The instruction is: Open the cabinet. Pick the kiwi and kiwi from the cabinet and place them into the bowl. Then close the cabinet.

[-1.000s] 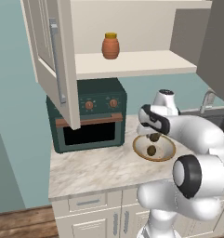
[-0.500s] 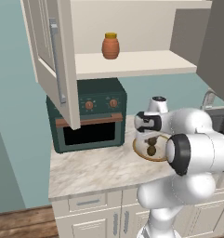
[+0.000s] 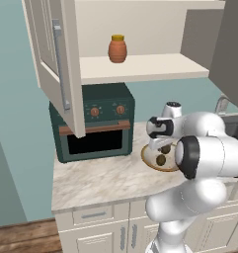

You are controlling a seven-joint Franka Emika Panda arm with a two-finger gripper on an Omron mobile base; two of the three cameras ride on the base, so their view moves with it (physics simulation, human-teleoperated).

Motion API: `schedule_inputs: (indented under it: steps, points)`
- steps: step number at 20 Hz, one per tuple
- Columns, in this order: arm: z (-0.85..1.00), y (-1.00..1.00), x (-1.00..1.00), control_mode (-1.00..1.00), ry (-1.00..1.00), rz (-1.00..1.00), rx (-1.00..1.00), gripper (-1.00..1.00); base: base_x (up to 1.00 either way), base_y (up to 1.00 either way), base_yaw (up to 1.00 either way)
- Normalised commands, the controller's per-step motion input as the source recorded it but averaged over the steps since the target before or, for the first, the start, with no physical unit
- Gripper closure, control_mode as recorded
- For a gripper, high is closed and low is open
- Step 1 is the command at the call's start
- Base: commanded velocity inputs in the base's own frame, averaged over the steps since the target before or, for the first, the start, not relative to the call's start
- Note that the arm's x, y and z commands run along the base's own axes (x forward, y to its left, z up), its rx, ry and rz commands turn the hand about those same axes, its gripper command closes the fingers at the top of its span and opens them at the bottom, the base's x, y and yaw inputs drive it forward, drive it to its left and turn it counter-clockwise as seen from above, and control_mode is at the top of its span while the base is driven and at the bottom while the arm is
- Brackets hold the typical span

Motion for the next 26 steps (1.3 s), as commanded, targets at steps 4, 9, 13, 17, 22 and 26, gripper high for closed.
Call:
schedule_inputs:
  steps: [4,9,13,17,22,26]
  points:
    - [-0.45,0.0,0.0,-1.0,0.02,0.02,-0.11,1.0,0.0,0.0,0.0]
    - [-0.3,-0.01,0.0,-1.0,-0.01,0.05,-0.04,-1.0,0.0,0.0,0.0]
    - [0.0,0.0,0.0,-1.0,0.0,0.0,0.0,-1.0,0.0,0.0,0.0]
    - [0.02,0.0,-0.01,-1.0,-0.01,0.0,0.0,-1.0,0.0,0.0,0.0]
    - [0.3,0.0,-0.01,-1.0,-0.07,0.0,0.02,-1.0,0.0,0.0,0.0]
    - [0.63,0.0,-0.09,-1.0,-0.15,0.0,0.02,-1.0,0.0,0.0,0.0]
